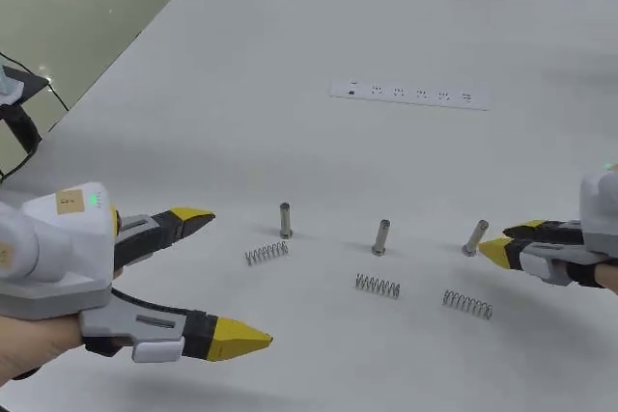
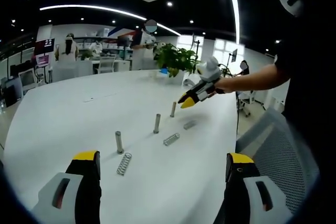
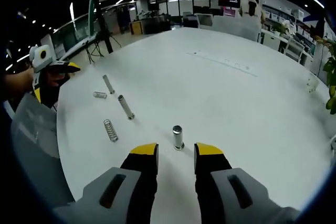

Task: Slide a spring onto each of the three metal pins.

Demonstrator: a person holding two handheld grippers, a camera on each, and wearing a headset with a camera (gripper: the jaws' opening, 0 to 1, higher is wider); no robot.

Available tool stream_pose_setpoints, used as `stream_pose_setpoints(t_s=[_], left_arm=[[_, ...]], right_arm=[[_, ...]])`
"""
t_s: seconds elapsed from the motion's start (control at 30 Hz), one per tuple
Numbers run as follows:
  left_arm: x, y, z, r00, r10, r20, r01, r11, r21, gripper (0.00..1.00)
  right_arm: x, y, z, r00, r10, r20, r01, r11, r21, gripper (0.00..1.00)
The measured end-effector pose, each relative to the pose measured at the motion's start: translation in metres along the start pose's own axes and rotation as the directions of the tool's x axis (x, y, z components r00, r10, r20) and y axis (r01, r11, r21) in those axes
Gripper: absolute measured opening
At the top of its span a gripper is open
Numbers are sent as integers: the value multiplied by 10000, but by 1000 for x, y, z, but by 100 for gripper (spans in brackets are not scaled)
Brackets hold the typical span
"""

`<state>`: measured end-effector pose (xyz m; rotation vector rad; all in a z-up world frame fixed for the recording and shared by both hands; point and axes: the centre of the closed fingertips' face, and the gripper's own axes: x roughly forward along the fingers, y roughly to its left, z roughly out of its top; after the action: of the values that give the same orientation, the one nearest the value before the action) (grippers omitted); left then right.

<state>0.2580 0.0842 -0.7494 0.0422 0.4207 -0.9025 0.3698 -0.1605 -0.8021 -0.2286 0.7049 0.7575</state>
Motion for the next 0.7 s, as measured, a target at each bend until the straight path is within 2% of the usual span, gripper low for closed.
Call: stream_pose_setpoints(t_s=[0.2,0.37,0.4,0.43,0.47,0.5,0.57,0.6,0.7], left_arm=[[2,-2,2,10000,-56,31,56,10000,69,97],[1,-2,2,10000,-62,-7,62,9999,139,98],[0,-2,2,10000,-55,-4,55,9999,144,98],[0,-2,2,10000,-48,-2,48,9999,138,98],[0,-2,2,10000,-47,-5,47,9999,124,98],[0,-2,1,10000,-39,-12,39,9999,117,98],[0,-2,0,10000,-41,-45,42,9999,121,97],[0,-2,0,10000,-49,-45,50,9999,115,98],[1,-3,0,10000,-75,-48,76,9999,127,98]], right_arm=[[-5,7,-3,9993,297,-219,-315,9959,-853,28],[-10,20,-3,9948,911,-446,-968,9841,-1487,27],[-11,27,-4,9895,1323,-583,-1404,9755,-1696,26],[-12,30,-3,9878,1428,-628,-1517,9730,-1741,26],[-13,34,-4,9847,1589,-710,-1698,9669,-1905,26],[-14,39,-6,9786,1825,-952,-1998,9533,-2265,26],[-14,45,-11,9699,1983,-1414,-2319,9291,-2882,26],[-14,49,-14,9629,2085,-1712,-2551,9100,-3270,26],[-13,58,-23,9454,2277,-2333,-3030,8779,-3708,24]])
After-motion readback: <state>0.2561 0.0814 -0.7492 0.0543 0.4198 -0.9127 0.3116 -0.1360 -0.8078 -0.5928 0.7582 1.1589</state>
